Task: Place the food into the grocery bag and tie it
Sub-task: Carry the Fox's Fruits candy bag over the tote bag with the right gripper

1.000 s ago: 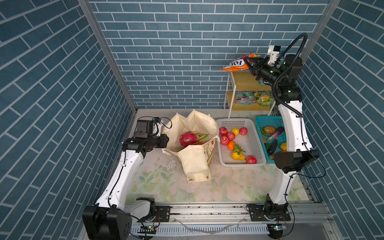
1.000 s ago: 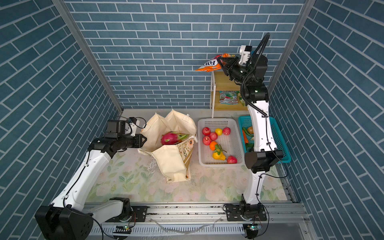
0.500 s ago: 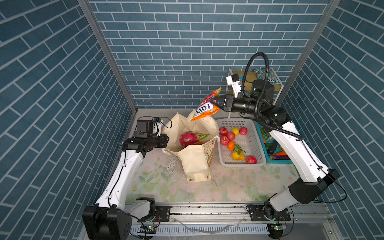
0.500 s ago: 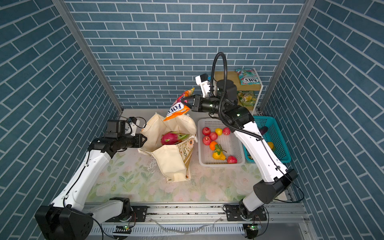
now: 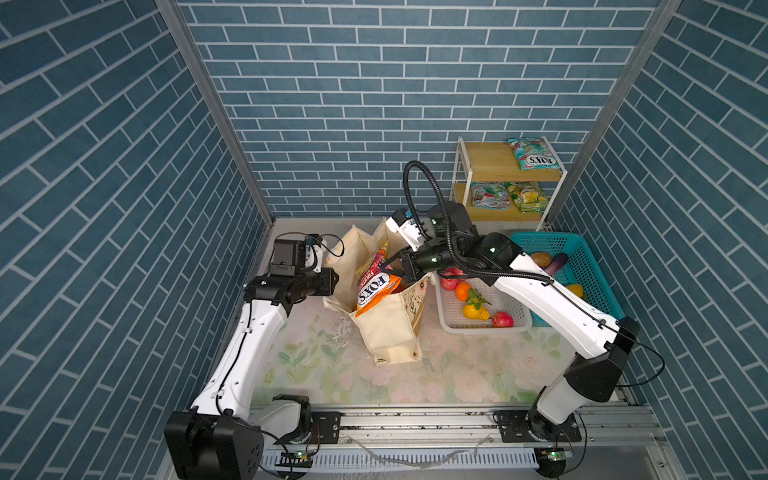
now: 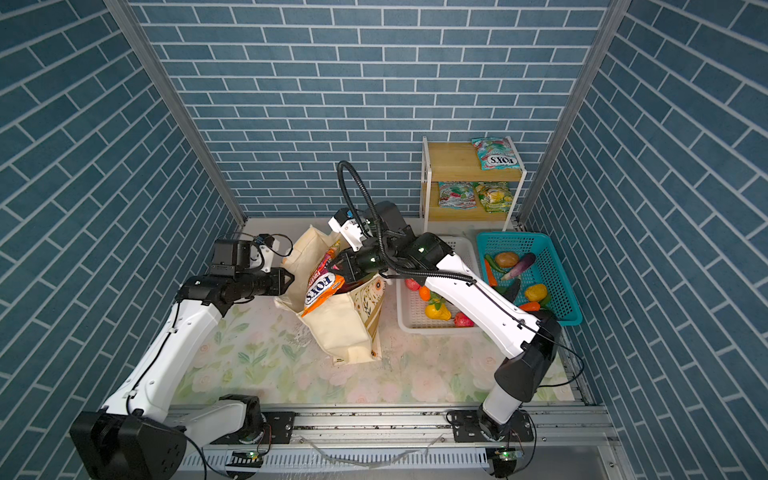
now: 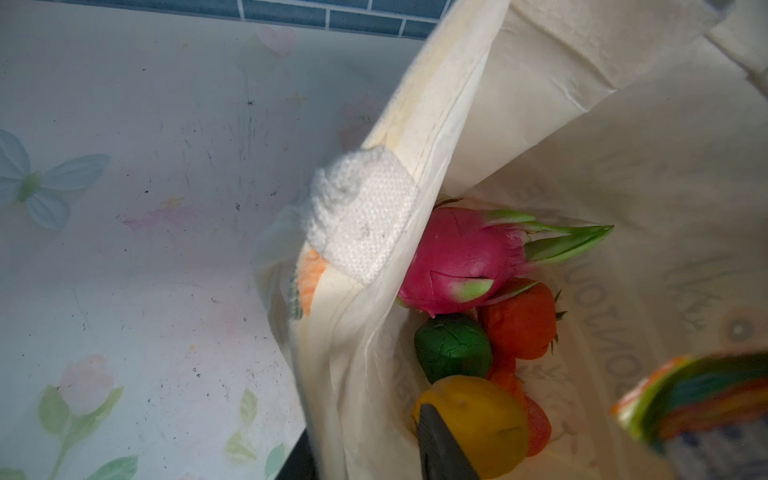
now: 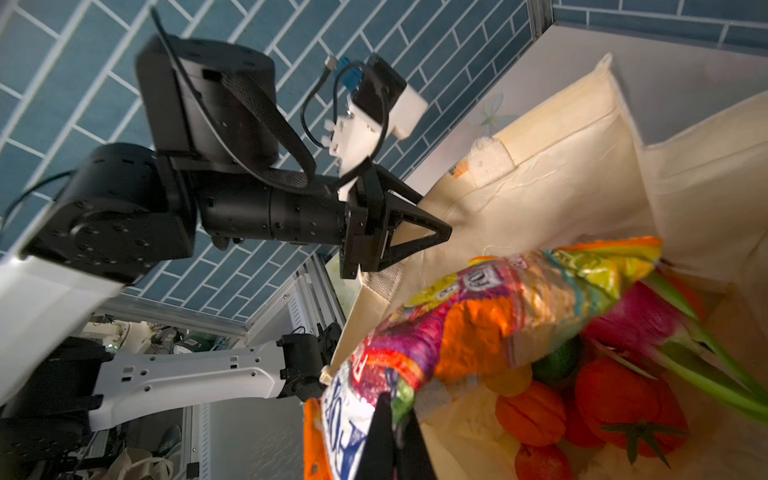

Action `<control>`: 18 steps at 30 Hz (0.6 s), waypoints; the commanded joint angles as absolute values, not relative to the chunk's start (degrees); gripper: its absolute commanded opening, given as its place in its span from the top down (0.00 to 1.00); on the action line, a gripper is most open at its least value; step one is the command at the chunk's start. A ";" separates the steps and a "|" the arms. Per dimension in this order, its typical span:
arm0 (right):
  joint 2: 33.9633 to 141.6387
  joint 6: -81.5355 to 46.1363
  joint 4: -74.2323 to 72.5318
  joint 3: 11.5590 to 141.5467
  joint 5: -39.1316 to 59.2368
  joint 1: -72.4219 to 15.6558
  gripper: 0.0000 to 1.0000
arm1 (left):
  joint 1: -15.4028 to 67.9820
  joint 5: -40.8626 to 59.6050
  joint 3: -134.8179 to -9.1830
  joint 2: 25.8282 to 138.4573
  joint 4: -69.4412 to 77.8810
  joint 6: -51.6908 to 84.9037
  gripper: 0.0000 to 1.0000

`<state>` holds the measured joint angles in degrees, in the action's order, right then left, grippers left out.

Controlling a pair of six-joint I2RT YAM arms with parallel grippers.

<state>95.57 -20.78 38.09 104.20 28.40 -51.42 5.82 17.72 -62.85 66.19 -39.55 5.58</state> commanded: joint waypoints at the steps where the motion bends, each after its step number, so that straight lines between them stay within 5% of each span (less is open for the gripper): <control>1: 97.60 -16.35 40.61 106.06 24.52 -51.37 1.00 | 6.15 18.54 -61.88 64.95 -39.22 5.63 0.62; 18: 106.15 -19.25 37.75 111.31 18.19 -46.70 1.00 | 6.15 18.90 -61.87 64.51 -39.19 5.63 0.62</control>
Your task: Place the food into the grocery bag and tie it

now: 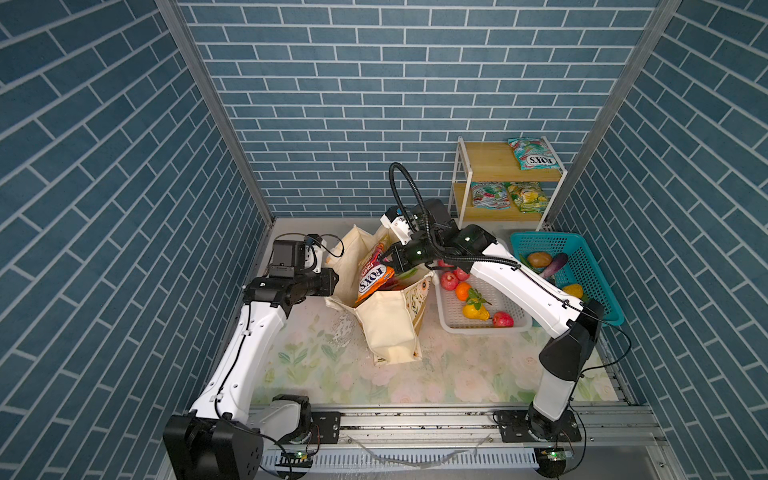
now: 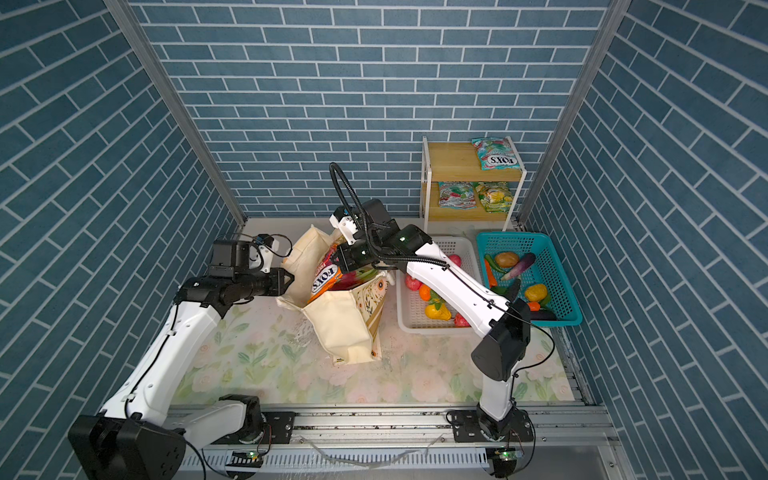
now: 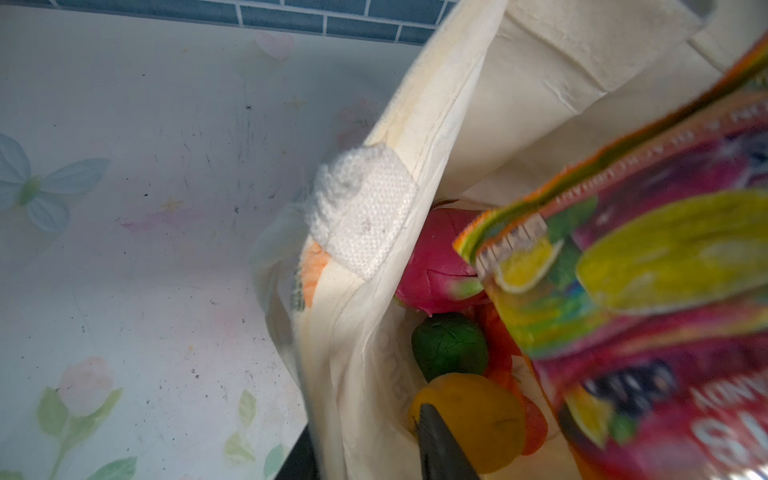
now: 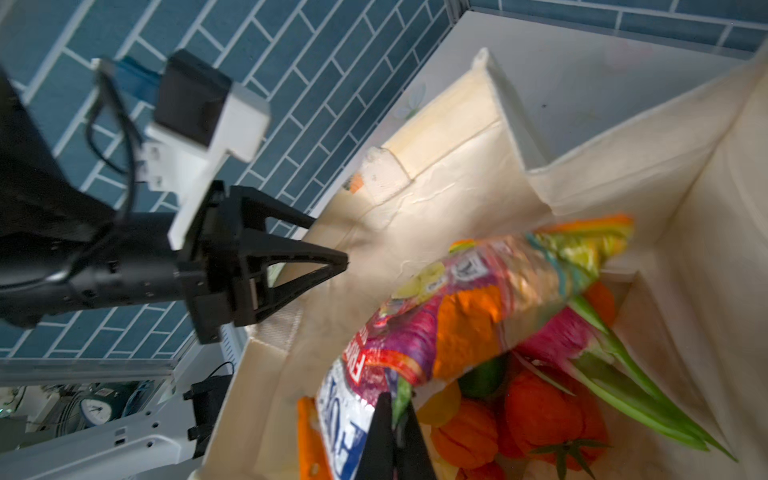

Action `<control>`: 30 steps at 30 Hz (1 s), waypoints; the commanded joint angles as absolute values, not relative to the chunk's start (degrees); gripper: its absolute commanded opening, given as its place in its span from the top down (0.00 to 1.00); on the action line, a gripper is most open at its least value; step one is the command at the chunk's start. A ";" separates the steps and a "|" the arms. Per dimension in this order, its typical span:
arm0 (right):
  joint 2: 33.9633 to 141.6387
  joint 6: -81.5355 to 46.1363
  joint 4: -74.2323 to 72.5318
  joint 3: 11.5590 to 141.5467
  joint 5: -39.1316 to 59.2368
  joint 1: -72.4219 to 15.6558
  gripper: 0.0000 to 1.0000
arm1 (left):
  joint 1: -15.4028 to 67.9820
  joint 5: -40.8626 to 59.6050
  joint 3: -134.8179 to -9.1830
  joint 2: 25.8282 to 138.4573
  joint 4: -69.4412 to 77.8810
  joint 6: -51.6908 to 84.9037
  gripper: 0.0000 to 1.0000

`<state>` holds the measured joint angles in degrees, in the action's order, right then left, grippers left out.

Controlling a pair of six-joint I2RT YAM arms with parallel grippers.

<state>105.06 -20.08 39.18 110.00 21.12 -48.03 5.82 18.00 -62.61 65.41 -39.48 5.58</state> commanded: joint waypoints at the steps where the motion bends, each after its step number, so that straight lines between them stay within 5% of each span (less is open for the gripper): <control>1: 106.42 -19.25 37.79 111.19 17.70 -46.58 1.00 | 6.11 18.89 -61.87 64.49 -39.17 5.63 0.62; 6: 107.06 -19.77 38.96 110.14 18.41 -46.62 0.91 | 6.15 18.90 -61.87 64.45 -39.20 5.63 0.62; 14: 99.04 -16.70 43.87 107.20 14.76 -47.47 0.46 | 6.15 18.81 -61.70 64.51 -38.91 5.71 0.62; 23: 80.30 -13.35 38.87 94.06 -3.66 -45.81 0.25 | 6.15 18.08 -61.44 64.84 -38.58 5.71 0.62; 30: 80.42 -20.57 39.13 86.26 -3.34 -41.01 0.25 | 6.15 18.49 -61.26 65.14 -38.26 5.96 0.62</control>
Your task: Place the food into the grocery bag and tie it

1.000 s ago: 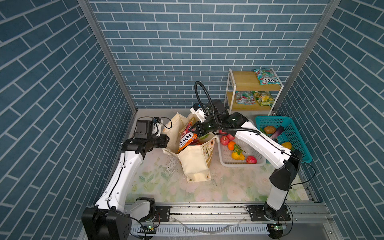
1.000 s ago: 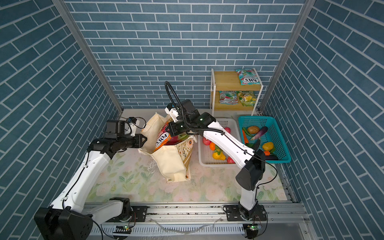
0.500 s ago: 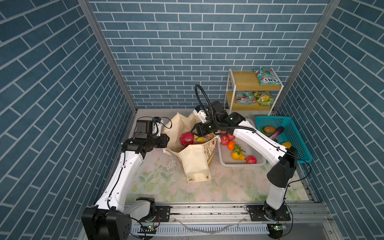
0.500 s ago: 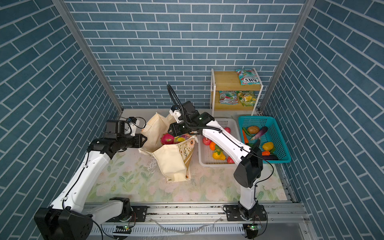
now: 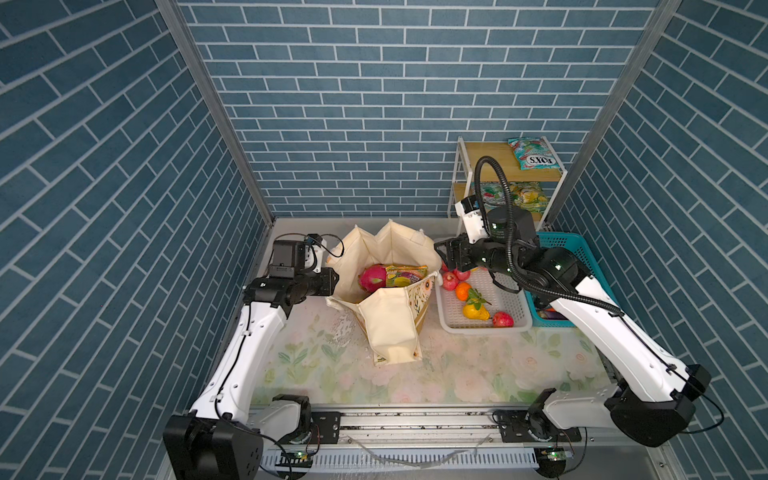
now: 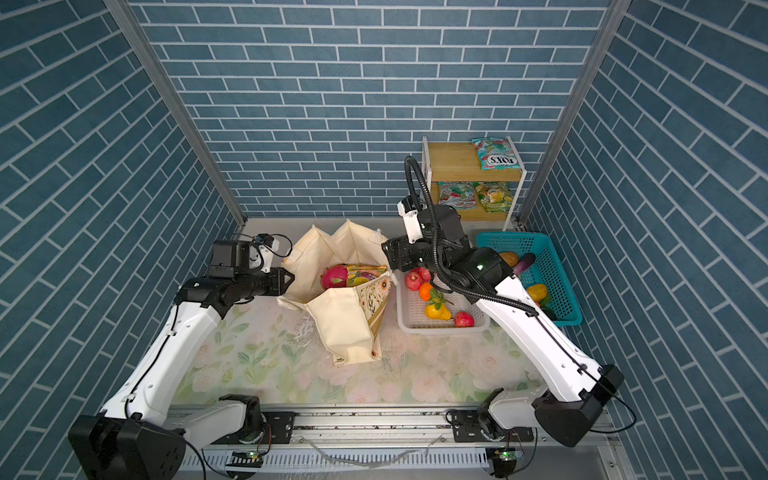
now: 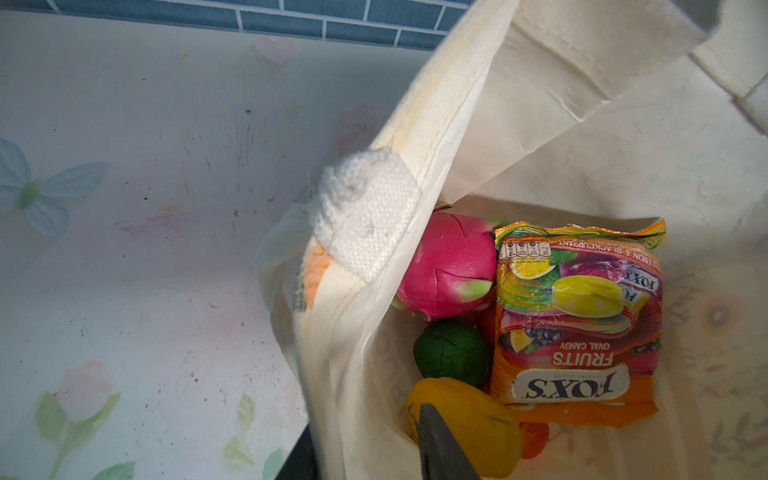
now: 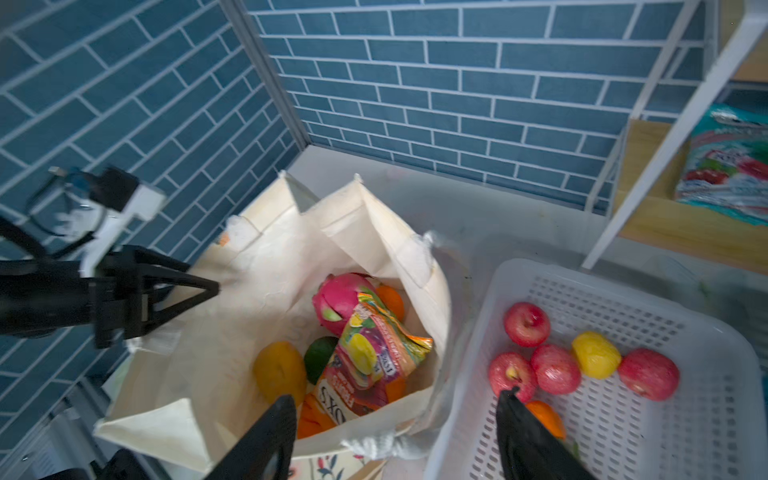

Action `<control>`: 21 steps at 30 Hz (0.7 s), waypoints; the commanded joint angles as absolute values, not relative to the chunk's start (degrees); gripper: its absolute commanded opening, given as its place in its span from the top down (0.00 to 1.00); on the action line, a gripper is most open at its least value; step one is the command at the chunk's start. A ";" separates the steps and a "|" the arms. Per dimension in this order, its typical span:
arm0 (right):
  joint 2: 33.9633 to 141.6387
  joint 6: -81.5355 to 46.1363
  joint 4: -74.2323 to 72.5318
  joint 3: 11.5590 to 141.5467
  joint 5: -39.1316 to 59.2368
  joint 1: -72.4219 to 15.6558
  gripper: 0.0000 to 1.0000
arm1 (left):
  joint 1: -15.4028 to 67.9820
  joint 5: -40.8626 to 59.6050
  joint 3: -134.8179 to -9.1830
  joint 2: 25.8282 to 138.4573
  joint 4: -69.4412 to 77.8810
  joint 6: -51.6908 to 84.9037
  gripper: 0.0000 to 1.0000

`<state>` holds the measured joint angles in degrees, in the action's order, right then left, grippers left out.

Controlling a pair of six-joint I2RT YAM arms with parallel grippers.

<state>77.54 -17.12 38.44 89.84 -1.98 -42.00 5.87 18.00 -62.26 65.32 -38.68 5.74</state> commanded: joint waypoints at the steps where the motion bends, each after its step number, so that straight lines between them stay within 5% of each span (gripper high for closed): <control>1: 80.94 -21.80 38.29 85.23 -2.13 -40.43 0.25 | 6.15 18.61 -61.22 65.21 -38.28 6.04 0.62; 6: 85.66 -26.71 36.37 83.47 2.51 -37.61 0.36 | 6.45 18.61 -61.17 65.68 -37.97 5.83 0.62; 10: 88.90 -28.09 37.51 86.13 7.32 -37.42 0.79 | 8.20 18.29 -62.51 65.43 -38.53 4.70 0.63; 13: 88.40 -28.65 36.54 87.91 9.78 -38.66 1.00 | 12.43 14.65 -68.12 65.01 -43.41 2.99 0.64; 21: 84.73 -29.71 38.38 93.03 6.97 -44.77 1.00 | 22.24 12.58 -89.61 70.99 -58.53 7.77 0.64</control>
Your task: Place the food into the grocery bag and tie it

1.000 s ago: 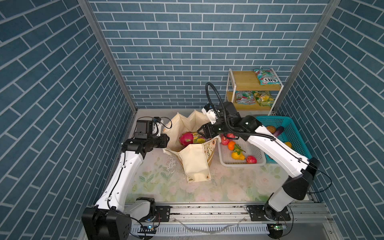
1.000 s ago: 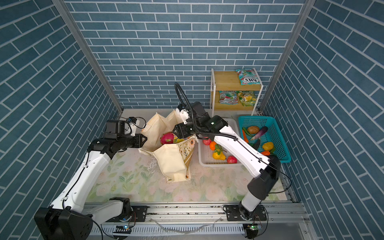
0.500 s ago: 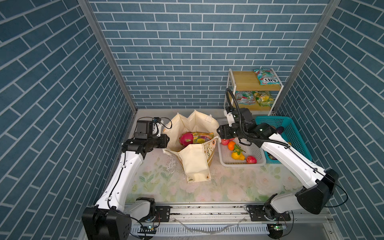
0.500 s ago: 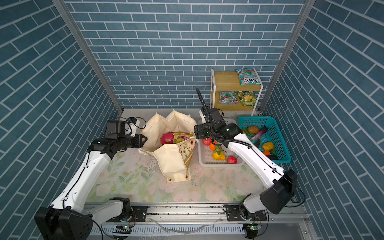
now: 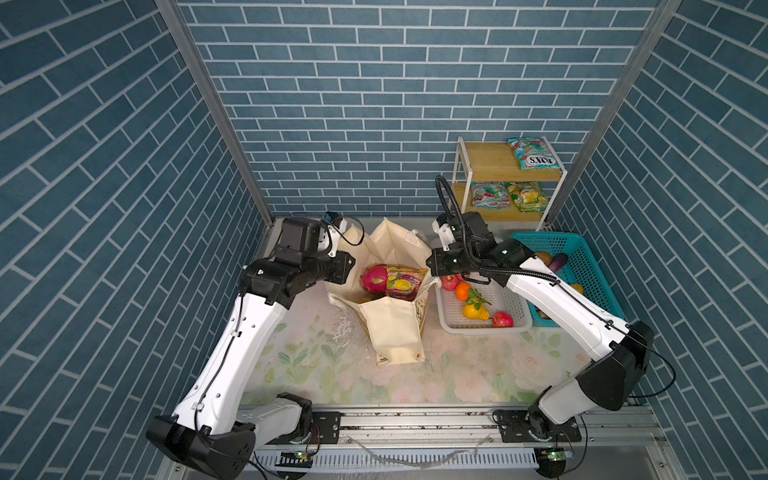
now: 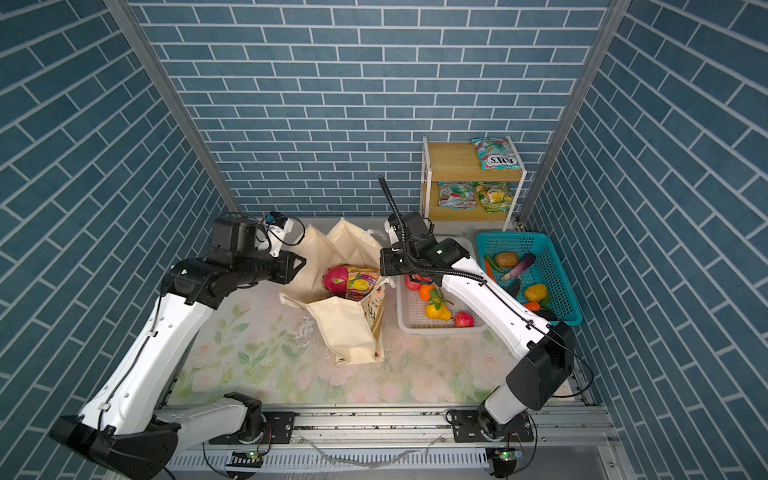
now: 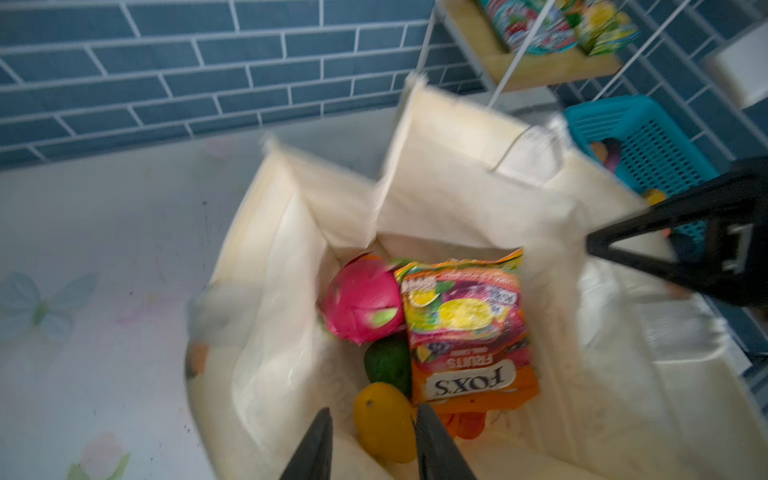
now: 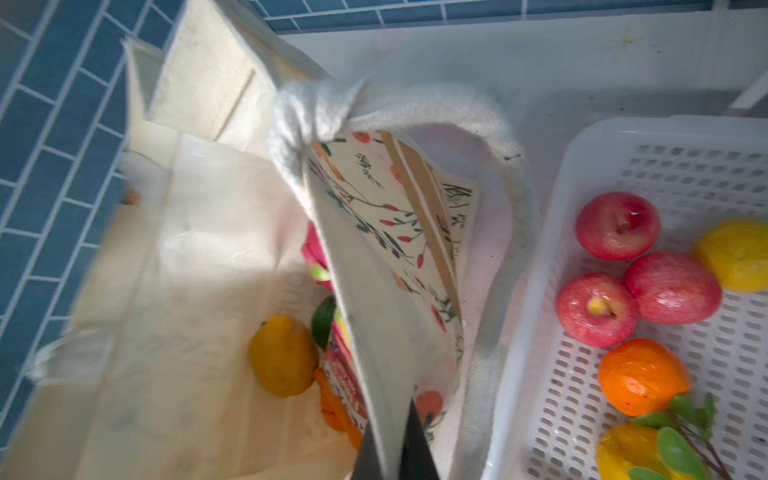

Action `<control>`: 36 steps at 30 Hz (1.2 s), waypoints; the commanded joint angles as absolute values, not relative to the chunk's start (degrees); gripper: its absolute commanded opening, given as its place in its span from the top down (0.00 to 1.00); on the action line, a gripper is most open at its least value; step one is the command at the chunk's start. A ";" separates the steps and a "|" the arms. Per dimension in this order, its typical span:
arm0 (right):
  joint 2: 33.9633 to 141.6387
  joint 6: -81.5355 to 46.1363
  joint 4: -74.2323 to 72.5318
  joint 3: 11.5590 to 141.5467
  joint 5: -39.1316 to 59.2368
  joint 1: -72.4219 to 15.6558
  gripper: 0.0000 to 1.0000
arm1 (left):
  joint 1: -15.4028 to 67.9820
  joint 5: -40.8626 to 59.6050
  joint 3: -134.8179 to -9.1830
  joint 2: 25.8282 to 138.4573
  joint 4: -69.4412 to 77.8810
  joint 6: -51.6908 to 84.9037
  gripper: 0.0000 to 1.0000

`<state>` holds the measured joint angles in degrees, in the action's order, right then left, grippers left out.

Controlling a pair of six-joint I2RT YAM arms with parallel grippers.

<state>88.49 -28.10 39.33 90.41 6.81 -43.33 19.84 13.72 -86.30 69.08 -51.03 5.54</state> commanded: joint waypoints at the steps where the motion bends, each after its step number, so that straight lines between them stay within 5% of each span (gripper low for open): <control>1: 84.14 -30.24 38.10 92.97 6.79 -45.20 1.00 | 23.22 11.87 -91.29 71.99 -60.01 8.90 0.64; 7: 83.25 -31.90 37.50 90.76 3.99 -45.95 1.00 | 26.35 6.08 -93.86 75.05 -64.33 13.45 0.63; 15: 81.43 -31.45 37.24 87.04 1.06 -45.69 1.00 | 22.56 -7.16 -85.65 63.17 -68.92 18.93 0.38; 20: 81.12 -31.29 36.92 85.81 1.34 -45.35 1.00 | 12.20 4.23 -73.06 56.23 -65.48 19.67 0.31; 29: 80.95 -31.46 36.56 84.37 1.80 -45.07 1.00 | 11.51 15.77 -56.00 54.27 -50.76 25.24 0.29; 33: 80.72 -31.55 36.52 84.02 1.91 -45.05 1.00 | 11.27 15.70 -52.18 58.65 -47.23 26.09 0.38; 34: 80.61 -31.55 36.38 83.93 2.14 -45.09 1.00 | 11.17 16.19 -51.95 59.46 -46.34 26.10 0.48; 36: 80.46 -31.71 36.25 83.89 2.75 -45.05 1.00 | 11.16 17.32 -53.18 59.56 -45.09 25.83 0.88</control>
<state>82.59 -30.28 37.32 84.47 2.42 -45.21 11.53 15.11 -52.45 59.68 -49.54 25.47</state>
